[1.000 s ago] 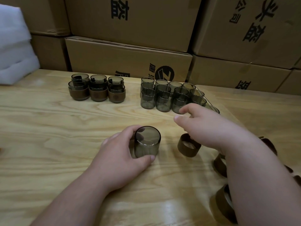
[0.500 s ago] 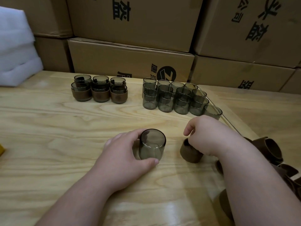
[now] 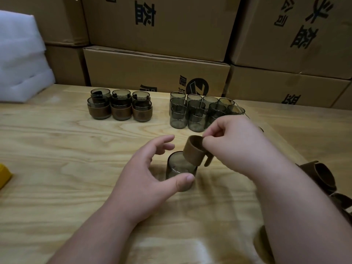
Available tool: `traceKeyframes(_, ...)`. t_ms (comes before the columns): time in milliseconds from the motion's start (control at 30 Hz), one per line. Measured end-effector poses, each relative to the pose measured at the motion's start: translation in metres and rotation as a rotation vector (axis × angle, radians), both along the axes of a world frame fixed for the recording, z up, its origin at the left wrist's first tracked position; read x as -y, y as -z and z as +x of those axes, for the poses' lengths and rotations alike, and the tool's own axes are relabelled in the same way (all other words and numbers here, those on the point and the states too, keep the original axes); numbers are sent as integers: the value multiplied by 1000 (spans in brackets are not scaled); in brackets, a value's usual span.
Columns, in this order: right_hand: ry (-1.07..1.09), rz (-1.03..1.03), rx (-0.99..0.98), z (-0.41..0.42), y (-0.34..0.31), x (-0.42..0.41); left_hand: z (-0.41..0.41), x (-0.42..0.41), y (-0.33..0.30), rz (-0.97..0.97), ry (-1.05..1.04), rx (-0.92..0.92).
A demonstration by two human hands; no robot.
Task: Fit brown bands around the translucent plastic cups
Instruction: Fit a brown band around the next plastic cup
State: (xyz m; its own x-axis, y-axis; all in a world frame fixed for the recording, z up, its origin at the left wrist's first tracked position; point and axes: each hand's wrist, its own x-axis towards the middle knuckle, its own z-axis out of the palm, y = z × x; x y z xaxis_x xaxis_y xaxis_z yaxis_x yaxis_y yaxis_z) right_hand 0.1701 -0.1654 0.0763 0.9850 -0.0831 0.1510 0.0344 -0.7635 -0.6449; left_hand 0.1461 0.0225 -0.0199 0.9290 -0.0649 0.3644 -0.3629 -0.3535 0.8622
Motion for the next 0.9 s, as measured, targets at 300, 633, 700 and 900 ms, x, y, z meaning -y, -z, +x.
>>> traceKeyframes(300,-100,-76,42,-3,7,-22,2,0,-1,-3,-56,23)
traceKeyframes(633,-296,104,86,-5,2,-15,4,-1,-6,-221,-172,34)
traceKeyframes(700,-316,87,93,-6,3,-14,4,-1,-6,-231,-191,50)
traceKeyframes(900,-326,108,33,-3,7,-12,3,0,-6,-183,-177,87)
